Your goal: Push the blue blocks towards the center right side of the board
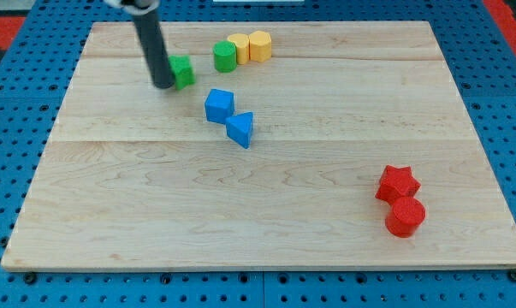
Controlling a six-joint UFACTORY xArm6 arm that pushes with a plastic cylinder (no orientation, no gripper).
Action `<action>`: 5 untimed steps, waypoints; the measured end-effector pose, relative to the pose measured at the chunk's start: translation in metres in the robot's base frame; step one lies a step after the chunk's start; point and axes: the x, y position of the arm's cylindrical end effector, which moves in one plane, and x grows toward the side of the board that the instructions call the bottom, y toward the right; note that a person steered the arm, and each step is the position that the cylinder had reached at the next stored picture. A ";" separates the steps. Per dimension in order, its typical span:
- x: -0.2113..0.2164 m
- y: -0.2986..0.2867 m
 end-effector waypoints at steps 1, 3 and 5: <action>-0.025 -0.002; 0.025 -0.025; 0.063 0.123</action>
